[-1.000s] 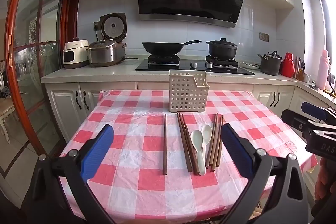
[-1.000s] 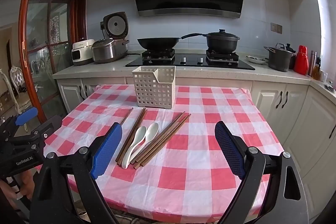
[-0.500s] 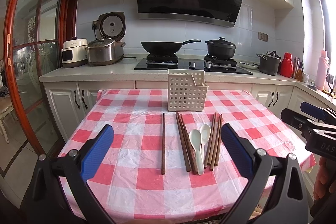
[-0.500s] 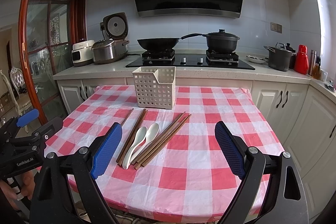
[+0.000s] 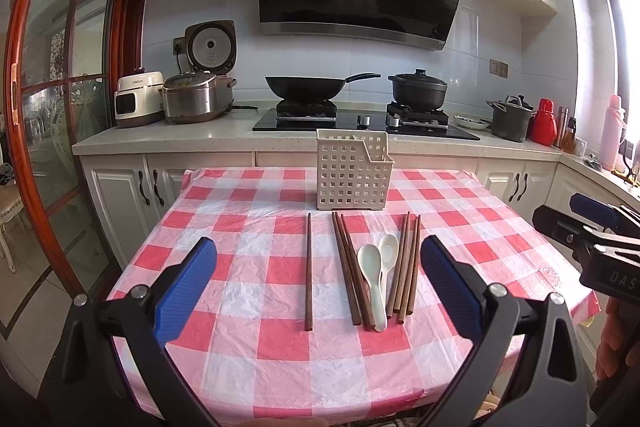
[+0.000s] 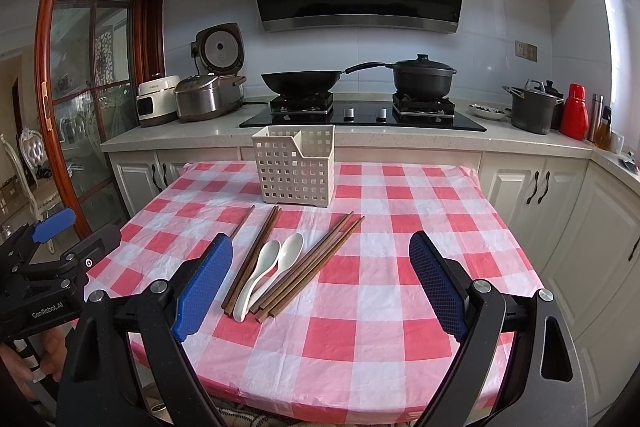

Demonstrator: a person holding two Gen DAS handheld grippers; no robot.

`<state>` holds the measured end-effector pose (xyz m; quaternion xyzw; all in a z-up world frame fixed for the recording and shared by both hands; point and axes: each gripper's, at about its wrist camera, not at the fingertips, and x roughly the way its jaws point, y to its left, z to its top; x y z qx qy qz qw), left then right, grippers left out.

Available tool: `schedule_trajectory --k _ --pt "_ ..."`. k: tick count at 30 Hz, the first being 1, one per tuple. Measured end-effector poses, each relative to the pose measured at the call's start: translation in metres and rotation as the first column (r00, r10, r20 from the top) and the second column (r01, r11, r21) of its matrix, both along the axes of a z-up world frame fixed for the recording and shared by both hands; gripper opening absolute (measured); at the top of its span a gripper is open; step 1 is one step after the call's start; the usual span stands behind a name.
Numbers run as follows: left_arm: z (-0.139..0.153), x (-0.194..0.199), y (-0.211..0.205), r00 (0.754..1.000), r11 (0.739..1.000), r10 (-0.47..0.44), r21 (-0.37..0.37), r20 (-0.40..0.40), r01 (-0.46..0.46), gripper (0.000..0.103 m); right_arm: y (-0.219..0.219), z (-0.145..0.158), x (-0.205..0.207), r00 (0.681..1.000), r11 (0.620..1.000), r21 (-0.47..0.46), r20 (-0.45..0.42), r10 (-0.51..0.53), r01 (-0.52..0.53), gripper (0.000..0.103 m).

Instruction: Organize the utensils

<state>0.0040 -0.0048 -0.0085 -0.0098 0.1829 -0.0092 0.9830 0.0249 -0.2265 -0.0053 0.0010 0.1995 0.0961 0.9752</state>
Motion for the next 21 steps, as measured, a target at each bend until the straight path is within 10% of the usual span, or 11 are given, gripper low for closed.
schedule_trajectory --k 21 --pt "-0.0017 -0.0008 -0.0017 1.000 1.000 -0.004 -0.001 -0.003 0.004 0.098 0.0004 -0.0052 0.0007 1.000 1.000 0.009 -0.014 0.002 -0.002 0.084"
